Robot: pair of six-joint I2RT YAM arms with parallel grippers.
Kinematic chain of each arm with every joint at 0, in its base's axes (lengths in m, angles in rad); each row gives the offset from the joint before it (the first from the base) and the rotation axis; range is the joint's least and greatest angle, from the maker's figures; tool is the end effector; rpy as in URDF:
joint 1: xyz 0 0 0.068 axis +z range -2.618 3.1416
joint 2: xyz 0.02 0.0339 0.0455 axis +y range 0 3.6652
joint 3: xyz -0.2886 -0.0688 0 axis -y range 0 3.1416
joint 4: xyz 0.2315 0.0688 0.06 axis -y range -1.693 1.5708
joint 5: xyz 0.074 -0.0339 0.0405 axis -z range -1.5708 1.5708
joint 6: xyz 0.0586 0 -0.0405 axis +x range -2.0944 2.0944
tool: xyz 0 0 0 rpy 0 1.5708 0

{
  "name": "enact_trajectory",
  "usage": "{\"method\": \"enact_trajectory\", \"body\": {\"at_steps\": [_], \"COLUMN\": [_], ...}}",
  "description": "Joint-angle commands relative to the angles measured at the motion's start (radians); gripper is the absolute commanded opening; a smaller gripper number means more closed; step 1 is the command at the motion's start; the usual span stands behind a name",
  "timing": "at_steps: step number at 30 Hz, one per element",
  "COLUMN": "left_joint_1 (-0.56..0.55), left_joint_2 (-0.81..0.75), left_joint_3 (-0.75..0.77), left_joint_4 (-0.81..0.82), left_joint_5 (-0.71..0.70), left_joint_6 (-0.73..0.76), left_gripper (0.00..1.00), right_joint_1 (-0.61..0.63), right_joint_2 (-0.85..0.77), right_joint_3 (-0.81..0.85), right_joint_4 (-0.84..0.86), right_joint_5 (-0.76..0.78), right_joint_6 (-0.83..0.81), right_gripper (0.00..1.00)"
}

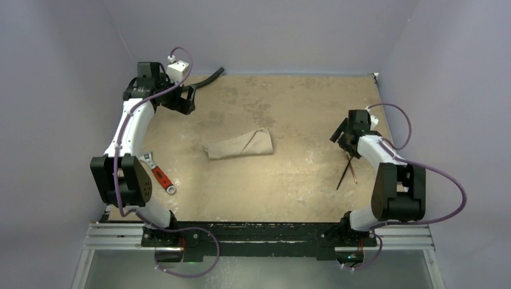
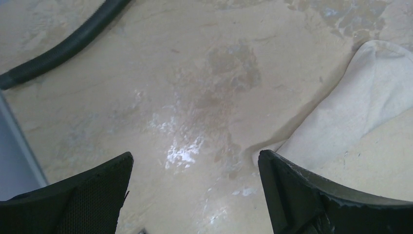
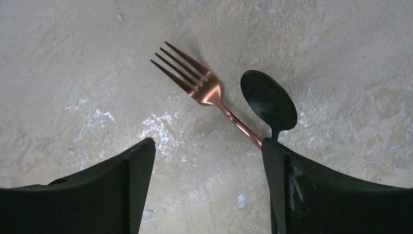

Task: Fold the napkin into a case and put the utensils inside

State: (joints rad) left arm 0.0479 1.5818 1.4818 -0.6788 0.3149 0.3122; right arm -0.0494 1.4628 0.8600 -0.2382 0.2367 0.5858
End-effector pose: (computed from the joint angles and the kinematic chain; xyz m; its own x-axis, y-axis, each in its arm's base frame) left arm 0.3523 -0.0013 0.3476 -0.6141 0.2630 -0.7442 0.3817 0.9242 0.0116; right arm 0.2999 -0.0286 0.2210 -0.5074 0.5632 -0.6522 0.5817 0.7823 0.2230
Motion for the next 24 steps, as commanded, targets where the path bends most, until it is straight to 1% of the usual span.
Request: {"method": "enact_trajectory", "body": {"at_steps": [1,6,10,14,15,17,19,23,24], "left_joint_1": [-0.012,-0.013,-0.013,-0.013,-0.014,-0.012,-0.014,-0.013,-0.012], "left_joint_2": [0.110,0.114,0.110,0.094,0.090,0.089,0.090,0.090,0.089], "left_joint_3": [0.086,0.076,0.075,0.071,0.069,0.071,0.078,0.092,0.093], "left_joint_4": [-0.044,-0.051,-0.069,-0.070,-0.068,-0.065,-0.069,-0.080,-0.080], "left_joint_5": [0.102,0.116,0.110,0.102,0.101,0.097,0.097,0.095,0.094], "left_joint_6": [-0.077,-0.077,-0.060,-0.050,-0.049,-0.050,-0.050,-0.048,-0.047], "left_gripper": [0.98,0.99,0.99,0.99,0.99,0.98,0.99,0.98,0.98], "right_joint_1": [0.002,0.000,0.000,0.000,0.001,0.002,0.002,0.010,0.013], "right_joint_2": [0.071,0.144,0.189,0.189,0.187,0.182,0.181,0.185,0.188], "right_joint_3": [0.049,0.054,0.072,0.061,0.059,0.052,0.043,0.022,0.016], "right_joint_4": [0.018,0.069,0.087,0.111,0.115,0.124,0.130,0.137,0.142], "right_joint_5": [0.051,0.070,0.037,0.026,0.019,-0.005,-0.026,-0.071,-0.079], "right_joint_6": [-0.011,-0.028,-0.032,-0.032,-0.036,-0.031,-0.023,0.004,0.010], "right_gripper": [0.82,0.81,0.73,0.67,0.63,0.52,0.43,0.36,0.35]}}
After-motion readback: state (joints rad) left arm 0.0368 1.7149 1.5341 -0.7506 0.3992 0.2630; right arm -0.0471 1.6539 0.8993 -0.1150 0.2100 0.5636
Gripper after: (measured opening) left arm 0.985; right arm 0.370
